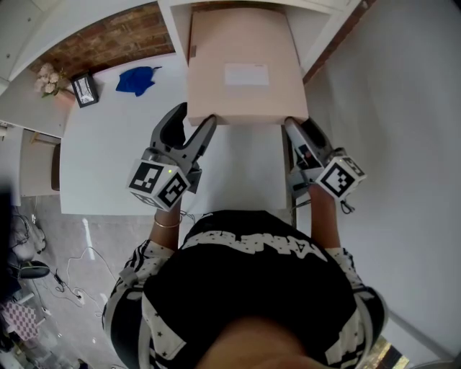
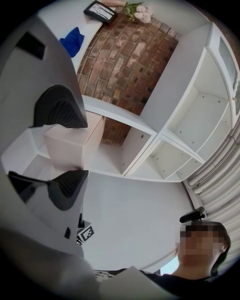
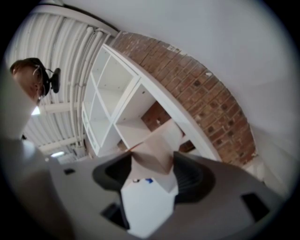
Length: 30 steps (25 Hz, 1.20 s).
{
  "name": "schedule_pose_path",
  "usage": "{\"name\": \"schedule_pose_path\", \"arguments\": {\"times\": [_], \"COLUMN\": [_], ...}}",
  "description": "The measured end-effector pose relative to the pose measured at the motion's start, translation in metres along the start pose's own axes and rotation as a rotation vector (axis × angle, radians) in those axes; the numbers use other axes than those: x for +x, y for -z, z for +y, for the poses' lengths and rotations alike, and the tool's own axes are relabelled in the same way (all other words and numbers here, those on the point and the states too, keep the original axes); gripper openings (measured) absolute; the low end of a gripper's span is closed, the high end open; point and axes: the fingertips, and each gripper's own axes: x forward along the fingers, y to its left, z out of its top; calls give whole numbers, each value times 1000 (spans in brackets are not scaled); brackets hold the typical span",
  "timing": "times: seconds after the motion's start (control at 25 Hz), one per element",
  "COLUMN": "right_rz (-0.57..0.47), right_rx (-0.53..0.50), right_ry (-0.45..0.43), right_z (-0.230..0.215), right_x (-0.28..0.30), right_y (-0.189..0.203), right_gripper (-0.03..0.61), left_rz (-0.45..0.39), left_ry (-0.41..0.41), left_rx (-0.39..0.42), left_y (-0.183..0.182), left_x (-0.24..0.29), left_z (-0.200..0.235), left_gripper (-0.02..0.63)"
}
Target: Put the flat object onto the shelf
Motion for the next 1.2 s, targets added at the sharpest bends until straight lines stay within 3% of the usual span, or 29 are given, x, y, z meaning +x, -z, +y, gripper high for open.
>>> {"name": "schedule_pose_path", "arguments": {"times": [1.2], "right_rz": [4], "right_rx": [-6], "right_ry": [65], "right_z": [-19], "right_x": [35], "right_y": [-12], "right_gripper": [296], "left_rz": [15], "left_ry": [-13], "left_rx": [-19], "left_y": [-3], "left_x": [33], "left_z": [32], "left_gripper": [307]}}
